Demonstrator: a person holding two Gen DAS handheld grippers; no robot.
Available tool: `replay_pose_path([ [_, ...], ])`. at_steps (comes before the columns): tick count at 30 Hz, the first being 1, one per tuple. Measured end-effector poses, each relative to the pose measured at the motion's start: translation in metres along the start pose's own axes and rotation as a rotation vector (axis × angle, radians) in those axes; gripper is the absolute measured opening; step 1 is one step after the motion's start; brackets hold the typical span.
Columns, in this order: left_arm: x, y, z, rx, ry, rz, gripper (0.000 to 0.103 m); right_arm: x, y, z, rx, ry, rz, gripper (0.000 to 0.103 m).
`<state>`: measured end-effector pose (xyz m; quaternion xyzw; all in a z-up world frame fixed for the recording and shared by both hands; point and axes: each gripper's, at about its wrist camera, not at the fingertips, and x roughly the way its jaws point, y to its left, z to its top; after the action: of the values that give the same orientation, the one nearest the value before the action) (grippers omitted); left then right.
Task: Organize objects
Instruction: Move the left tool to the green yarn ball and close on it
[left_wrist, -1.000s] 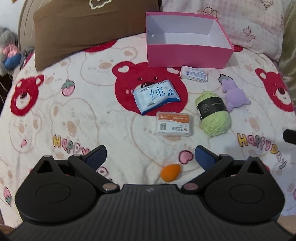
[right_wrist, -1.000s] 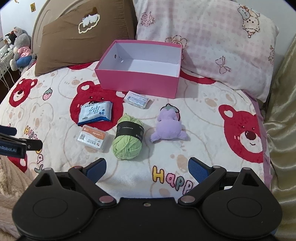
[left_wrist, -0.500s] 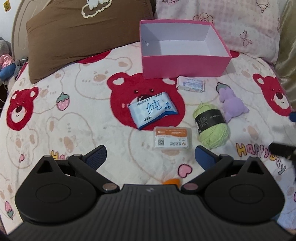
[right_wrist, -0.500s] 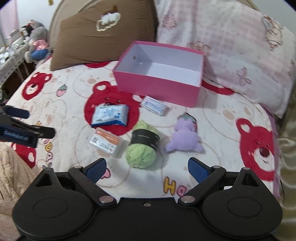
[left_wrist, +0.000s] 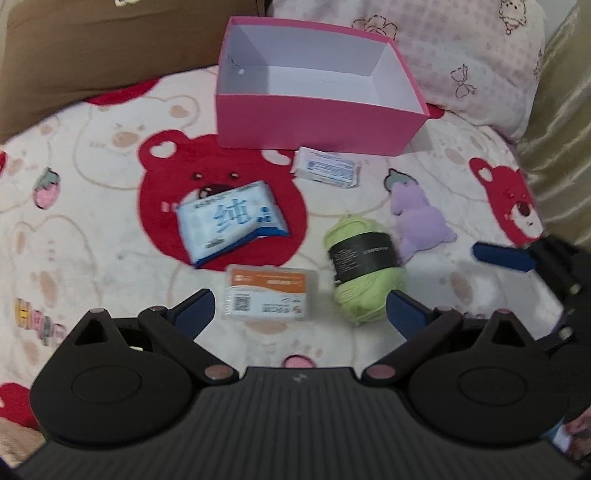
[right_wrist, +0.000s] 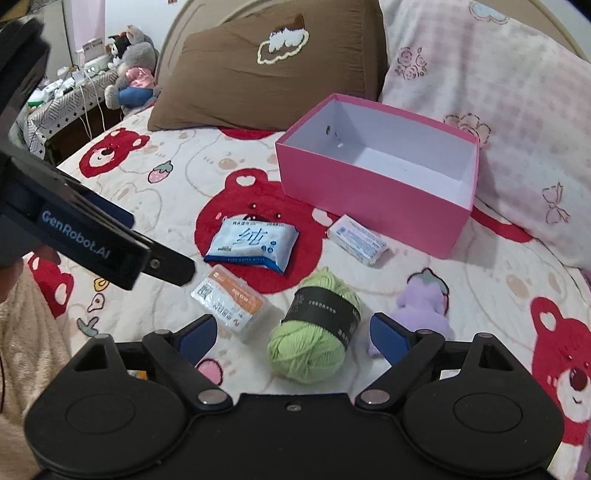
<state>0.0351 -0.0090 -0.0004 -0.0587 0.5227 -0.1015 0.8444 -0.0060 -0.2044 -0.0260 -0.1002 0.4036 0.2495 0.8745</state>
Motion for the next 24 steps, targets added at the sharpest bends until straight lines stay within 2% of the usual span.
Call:
replay_pose_path([
  [5,0.017,-0.005,0.003,-0.014,-0.021,-0.06,0.1,0.016,-0.011,-0.011,0.104,-0.05,0.008,0.092],
  [9,0.04,-0.009,0.003,-0.015,-0.005,-0.075,0.097,0.035,-0.022,-0.022,0.187,-0.032,0.037,0.092],
  [12,0.058,-0.01,0.003,-0.03,0.027,-0.094,0.093,0.045,-0.028,-0.028,0.236,-0.029,0.06,0.092],
  [16,0.082,-0.009,0.001,-0.058,0.106,-0.188,0.083,0.057,-0.029,-0.037,0.258,-0.041,0.076,0.092],
  [18,0.086,-0.009,-0.001,-0.068,0.09,-0.186,0.083,0.062,-0.028,-0.04,0.245,-0.043,0.064,0.091],
  [20,0.089,-0.01,-0.002,-0.079,0.066,-0.183,0.081,0.071,-0.026,-0.041,0.217,-0.009,0.049,0.09],
  [21,0.091,-0.01,-0.002,-0.088,0.055,-0.193,0.078,0.073,-0.025,-0.041,0.206,0.003,0.049,0.087],
  [24,0.095,-0.009,-0.001,-0.104,0.02,-0.204,0.077,0.084,-0.027,-0.046,0.207,0.029,0.054,0.078],
])
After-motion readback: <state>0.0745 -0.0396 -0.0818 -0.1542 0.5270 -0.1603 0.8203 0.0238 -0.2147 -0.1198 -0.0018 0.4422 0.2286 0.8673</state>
